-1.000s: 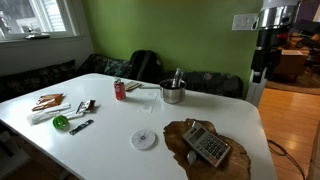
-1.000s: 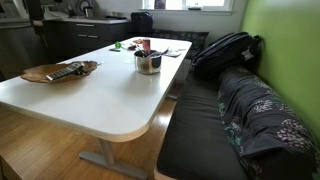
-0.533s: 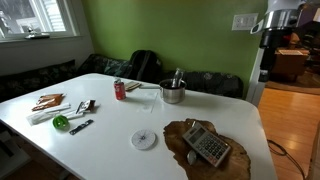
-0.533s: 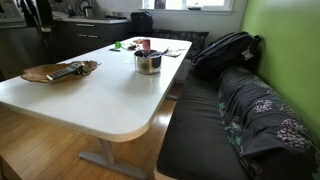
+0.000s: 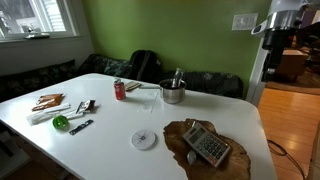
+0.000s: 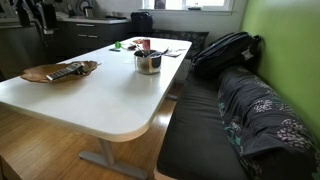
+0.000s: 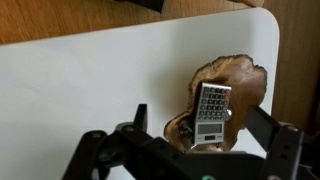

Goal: Remove the calculator from the wooden tray

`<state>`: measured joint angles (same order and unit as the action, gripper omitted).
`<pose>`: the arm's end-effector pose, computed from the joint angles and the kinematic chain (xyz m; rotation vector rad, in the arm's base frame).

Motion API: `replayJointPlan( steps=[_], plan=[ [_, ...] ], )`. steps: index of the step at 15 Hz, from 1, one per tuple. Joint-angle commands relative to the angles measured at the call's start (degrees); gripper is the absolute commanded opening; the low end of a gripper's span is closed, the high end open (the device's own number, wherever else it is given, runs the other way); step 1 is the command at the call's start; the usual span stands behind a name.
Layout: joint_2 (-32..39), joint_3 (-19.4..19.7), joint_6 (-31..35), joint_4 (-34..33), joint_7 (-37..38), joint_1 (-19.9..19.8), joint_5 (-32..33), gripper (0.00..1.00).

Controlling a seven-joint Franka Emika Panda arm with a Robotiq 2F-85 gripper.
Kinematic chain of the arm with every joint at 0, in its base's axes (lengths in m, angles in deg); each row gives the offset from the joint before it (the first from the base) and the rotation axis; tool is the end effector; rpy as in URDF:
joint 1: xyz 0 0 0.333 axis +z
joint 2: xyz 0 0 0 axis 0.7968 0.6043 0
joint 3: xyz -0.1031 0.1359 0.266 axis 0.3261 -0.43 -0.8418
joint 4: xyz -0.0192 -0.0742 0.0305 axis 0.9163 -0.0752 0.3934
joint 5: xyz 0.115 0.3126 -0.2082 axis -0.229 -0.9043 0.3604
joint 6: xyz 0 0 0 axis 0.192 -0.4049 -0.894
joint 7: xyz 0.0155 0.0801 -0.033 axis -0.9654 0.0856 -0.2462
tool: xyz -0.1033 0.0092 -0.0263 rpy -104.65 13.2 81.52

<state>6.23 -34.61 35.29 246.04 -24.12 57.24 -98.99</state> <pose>0.3522 -0.0287 0.3488 -2.7416 -0.4015 0.0470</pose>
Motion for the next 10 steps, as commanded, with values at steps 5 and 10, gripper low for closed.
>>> replayJointPlan(
  steps=[5, 10],
  plan=[
    [15.0, -6.5, 21.6, -2.8, -2.2, 11.2, -17.2, 1.0],
    [17.6, -10.4, 23.0, -4.1, -2.0, 10.4, -21.2, 1.0]
  ],
)
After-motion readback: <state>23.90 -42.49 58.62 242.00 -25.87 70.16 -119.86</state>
